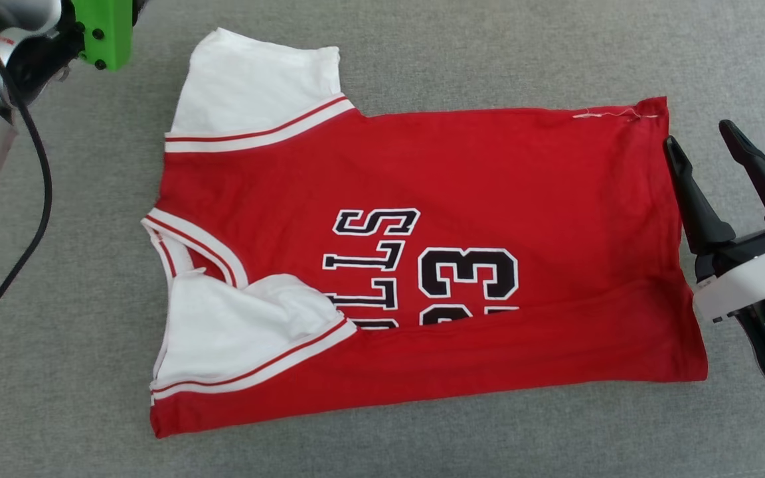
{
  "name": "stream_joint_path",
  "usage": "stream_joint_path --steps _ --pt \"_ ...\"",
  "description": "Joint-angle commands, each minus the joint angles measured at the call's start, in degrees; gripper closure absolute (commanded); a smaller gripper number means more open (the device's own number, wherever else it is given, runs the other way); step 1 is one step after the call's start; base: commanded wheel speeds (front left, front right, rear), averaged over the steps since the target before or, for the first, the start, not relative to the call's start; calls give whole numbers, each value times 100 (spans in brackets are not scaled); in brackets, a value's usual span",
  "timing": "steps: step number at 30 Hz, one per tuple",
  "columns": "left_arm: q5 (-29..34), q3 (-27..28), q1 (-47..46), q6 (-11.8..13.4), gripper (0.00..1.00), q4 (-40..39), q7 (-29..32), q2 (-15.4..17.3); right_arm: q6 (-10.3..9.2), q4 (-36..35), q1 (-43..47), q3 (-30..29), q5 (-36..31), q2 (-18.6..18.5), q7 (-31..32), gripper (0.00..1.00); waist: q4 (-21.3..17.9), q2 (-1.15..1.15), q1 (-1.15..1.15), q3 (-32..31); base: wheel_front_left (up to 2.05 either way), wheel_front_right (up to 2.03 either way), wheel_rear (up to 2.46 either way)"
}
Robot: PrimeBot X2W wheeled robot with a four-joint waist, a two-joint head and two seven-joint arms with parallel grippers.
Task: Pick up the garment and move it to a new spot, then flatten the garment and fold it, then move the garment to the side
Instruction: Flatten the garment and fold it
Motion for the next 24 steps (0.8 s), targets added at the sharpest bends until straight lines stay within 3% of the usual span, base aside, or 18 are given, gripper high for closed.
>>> stream_joint_path --steps 1,7,15,16,17,24 --pt "-202 -72 -182 -30 0 173 382 -71 -4 -47 -132 8 -16 2 -9 0 -394 0 -1 510 0 0 0" --pt "-574 -331 -518 -61 0 588 1472 -129 -4 -58 -307 55 29 0 -29 0 -587 0 -1 829 0 0 0" --pt "-546 -930 -364 -68 0 751 1863 53 -4 108 -463 195 90 27 -120 0 -671 0 -1 971 0 0 0" --pt "-549 -1008 -338 -68 25 727 1875 91 -4 132 -484 202 107 15 -126 0 -665 0 -1 964 0 0 0" --pt "-591 -1041 -312 -68 100 709 1877 110 -4 148 -501 205 124 8 -135 0 -656 0 -1 952 0 0 0" --pt "-744 -1174 -319 -68 100 611 1399 159 -4 269 -710 194 229 -164 -166 0 -491 0 -1 736 0 0 0"
